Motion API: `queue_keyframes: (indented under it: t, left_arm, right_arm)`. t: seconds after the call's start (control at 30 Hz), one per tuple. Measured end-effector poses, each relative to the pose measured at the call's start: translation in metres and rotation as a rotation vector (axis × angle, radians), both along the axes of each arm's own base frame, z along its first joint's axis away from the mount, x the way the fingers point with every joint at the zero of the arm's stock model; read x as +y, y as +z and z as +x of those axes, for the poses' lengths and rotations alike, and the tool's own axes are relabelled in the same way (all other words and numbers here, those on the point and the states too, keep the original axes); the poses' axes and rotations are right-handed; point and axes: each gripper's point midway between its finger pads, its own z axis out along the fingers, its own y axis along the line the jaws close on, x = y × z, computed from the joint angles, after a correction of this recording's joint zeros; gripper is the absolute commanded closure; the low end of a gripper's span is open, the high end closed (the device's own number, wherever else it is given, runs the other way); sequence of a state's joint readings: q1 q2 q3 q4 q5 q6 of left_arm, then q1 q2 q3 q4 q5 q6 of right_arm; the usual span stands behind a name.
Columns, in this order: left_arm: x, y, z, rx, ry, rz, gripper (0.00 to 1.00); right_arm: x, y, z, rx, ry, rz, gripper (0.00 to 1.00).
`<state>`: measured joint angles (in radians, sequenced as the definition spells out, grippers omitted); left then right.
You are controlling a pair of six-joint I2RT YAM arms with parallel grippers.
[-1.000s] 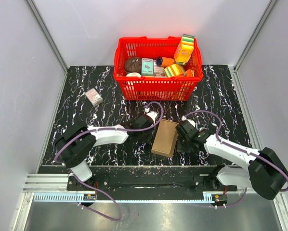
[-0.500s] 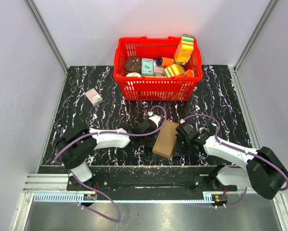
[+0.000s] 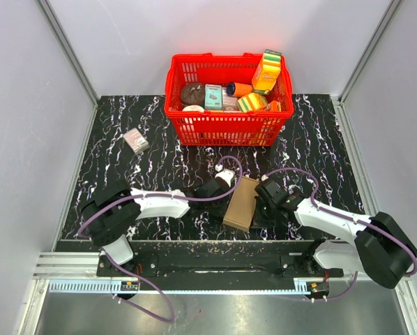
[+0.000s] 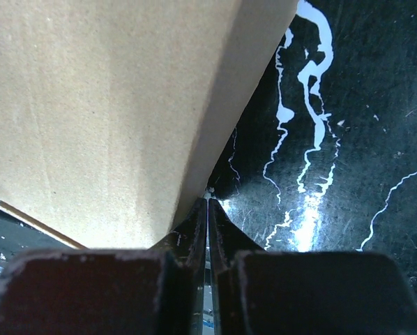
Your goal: Fold the paper box
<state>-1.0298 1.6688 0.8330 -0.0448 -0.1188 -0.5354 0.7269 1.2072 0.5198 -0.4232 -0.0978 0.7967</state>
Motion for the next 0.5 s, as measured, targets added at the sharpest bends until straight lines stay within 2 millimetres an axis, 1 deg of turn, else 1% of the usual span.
queue_keyframes:
  t: [0.33,0.43,0.47,0.5]
  left_arm:
    - [-0.0012,0.0004,-0.0019,0.002,0.053,-0.048,0.71]
    - [-0.001,0.0003,-0.0029,0.008,0.063,-0.056,0.71]
    - [-0.0007,0.0005,-0.0036,0.009,0.066,-0.059,0.71]
    - [0.0002,0.0005,-0.0045,0.011,0.069,-0.061,0.7]
  right_arm:
    - [-0.0019,-0.0009,0.0019,-0.004,-0.019,-0.01,0.89]
    - [-0.004,-0.0011,0.004,-0.005,-0.023,-0.031,0.84]
    - [-0.0044,-0.0009,0.0048,-0.003,-0.023,-0.04,0.77]
    - [-0.0063,-0.0009,0.0071,-0.007,-0.023,-0.06,0.74]
